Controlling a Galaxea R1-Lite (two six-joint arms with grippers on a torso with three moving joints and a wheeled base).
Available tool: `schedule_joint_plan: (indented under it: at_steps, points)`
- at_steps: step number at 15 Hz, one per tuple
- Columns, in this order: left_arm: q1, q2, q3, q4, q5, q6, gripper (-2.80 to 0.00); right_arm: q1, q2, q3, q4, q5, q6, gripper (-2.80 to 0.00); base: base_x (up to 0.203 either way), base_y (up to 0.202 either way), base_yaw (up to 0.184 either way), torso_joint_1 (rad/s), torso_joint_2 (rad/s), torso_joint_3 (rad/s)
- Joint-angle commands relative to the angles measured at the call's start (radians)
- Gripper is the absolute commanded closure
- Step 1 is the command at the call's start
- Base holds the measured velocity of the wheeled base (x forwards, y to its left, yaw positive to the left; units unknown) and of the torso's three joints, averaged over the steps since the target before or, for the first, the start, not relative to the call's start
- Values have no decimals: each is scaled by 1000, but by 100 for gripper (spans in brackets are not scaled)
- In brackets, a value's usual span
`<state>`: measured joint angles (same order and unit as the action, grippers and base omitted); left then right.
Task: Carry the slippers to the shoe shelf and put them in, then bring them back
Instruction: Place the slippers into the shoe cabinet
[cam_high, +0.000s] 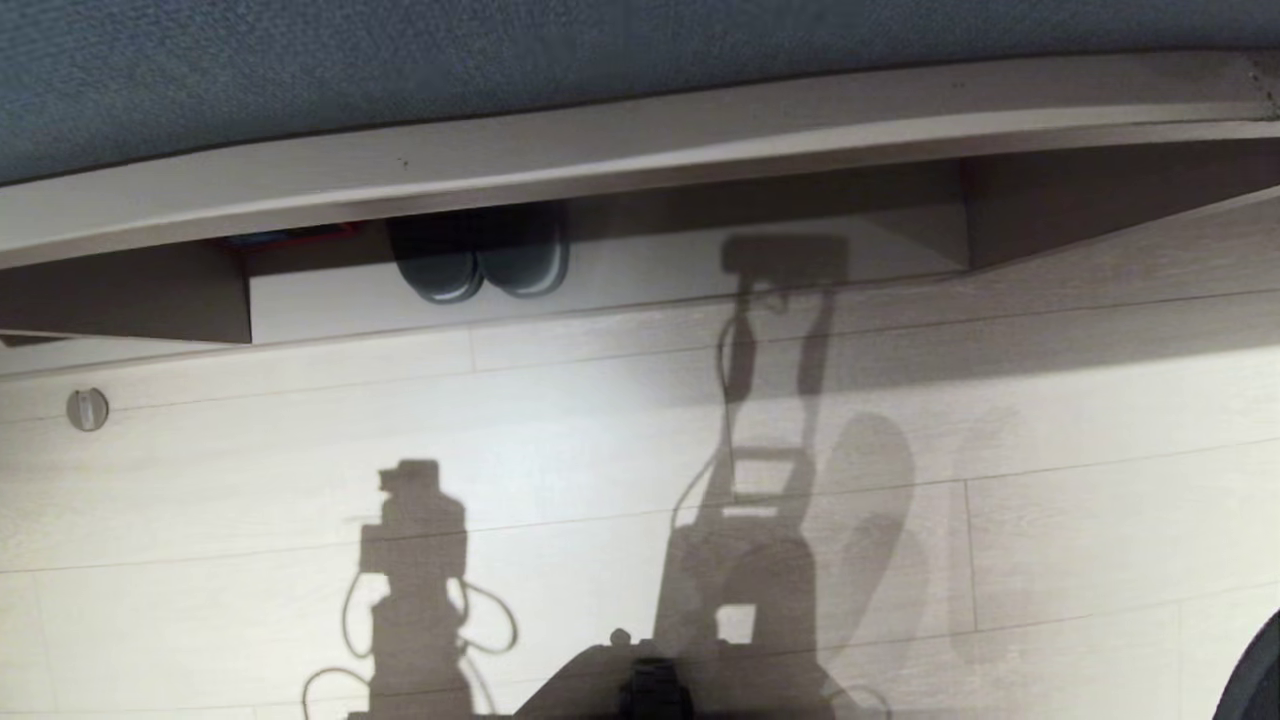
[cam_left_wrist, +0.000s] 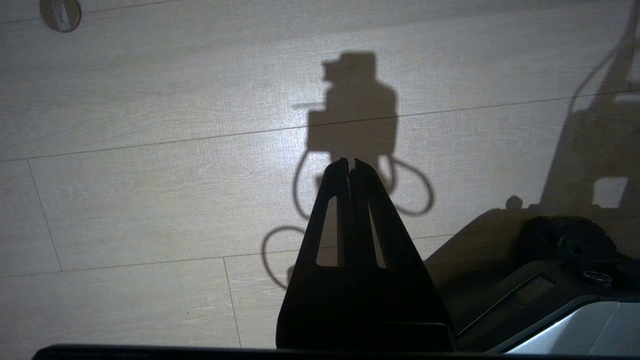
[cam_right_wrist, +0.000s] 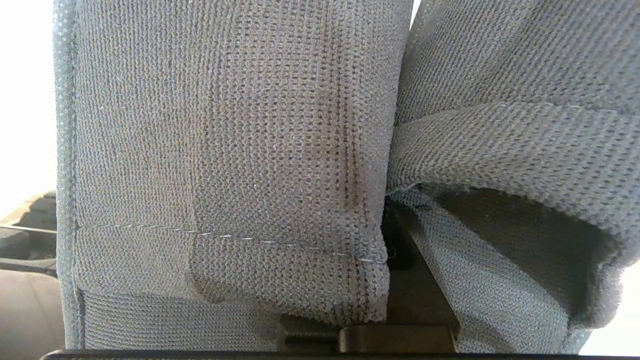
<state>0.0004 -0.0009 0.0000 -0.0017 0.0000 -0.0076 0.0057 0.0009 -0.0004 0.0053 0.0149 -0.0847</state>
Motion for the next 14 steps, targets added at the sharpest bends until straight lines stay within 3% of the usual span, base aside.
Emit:
schedule_joint_plan:
  at_steps: [1, 6, 9, 14]
  points:
    - [0, 1, 0, 0, 0, 0, 0, 0, 1, 0, 1, 0, -1, 0, 0, 0, 0, 10, -2, -206]
    - [0, 1, 0, 0, 0, 0, 0, 1, 1, -5, -7, -1, -1, 0, 0, 0, 0, 2, 3, -198]
    - [0, 1, 0, 0, 0, 1, 0, 1, 49, -107, 25, 46, -4, 0, 0, 0, 0, 2, 2, -61]
    - [1, -1, 0, 0, 0, 1, 0, 33, 547, -336, -8, 173, -3, 0, 0, 0, 0, 0, 0, 0]
